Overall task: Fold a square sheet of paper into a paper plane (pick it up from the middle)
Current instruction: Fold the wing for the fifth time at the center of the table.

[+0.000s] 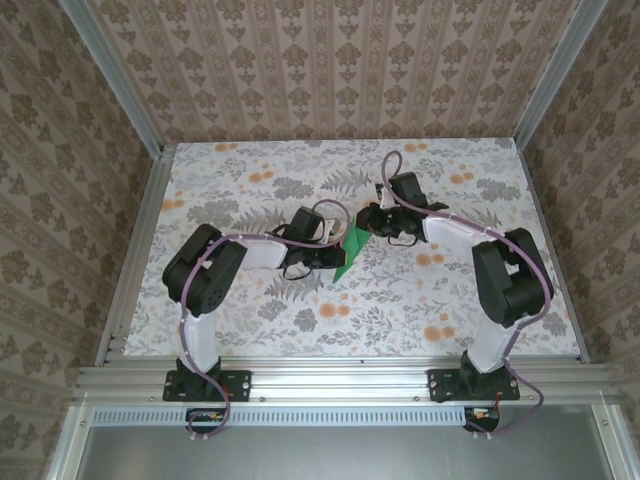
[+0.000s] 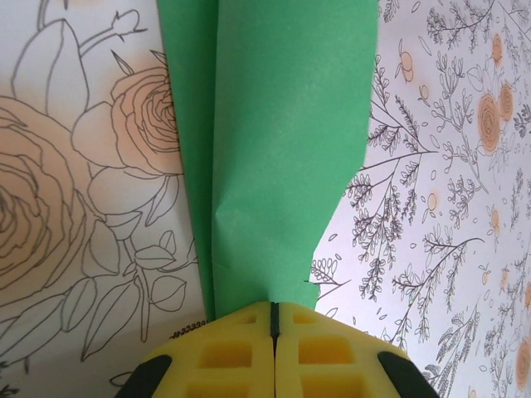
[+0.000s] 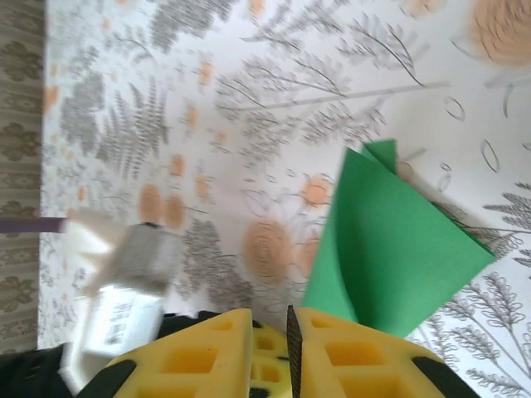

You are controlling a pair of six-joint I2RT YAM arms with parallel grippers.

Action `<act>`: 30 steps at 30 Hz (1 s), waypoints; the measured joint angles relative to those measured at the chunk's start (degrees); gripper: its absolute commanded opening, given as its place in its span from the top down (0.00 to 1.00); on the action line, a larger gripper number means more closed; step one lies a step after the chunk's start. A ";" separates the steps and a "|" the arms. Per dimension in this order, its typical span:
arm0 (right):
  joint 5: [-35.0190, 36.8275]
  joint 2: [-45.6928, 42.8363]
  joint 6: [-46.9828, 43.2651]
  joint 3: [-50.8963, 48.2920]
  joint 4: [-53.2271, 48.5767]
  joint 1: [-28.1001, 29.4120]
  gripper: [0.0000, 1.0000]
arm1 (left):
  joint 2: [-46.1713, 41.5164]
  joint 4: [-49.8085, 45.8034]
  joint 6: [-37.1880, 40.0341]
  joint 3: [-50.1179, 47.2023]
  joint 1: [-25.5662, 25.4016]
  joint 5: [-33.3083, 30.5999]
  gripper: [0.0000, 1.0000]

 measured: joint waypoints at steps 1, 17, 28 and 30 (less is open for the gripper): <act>0.42 -0.39 0.07 0.13 -0.02 0.46 0.83 | 0.00 0.00 0.15 0.00 0.04 0.09 0.95; -0.04 11.80 3.06 3.30 -0.98 3.89 0.92 | 0.02 1.01 0.57 -0.79 0.87 2.29 1.00; 1.07 15.78 2.78 6.93 -1.49 3.08 0.92 | 0.37 1.22 0.59 -0.81 1.25 3.87 1.00; 1.20 16.02 2.56 7.32 -1.49 2.60 0.92 | 0.42 1.22 0.61 -0.81 1.27 3.96 1.00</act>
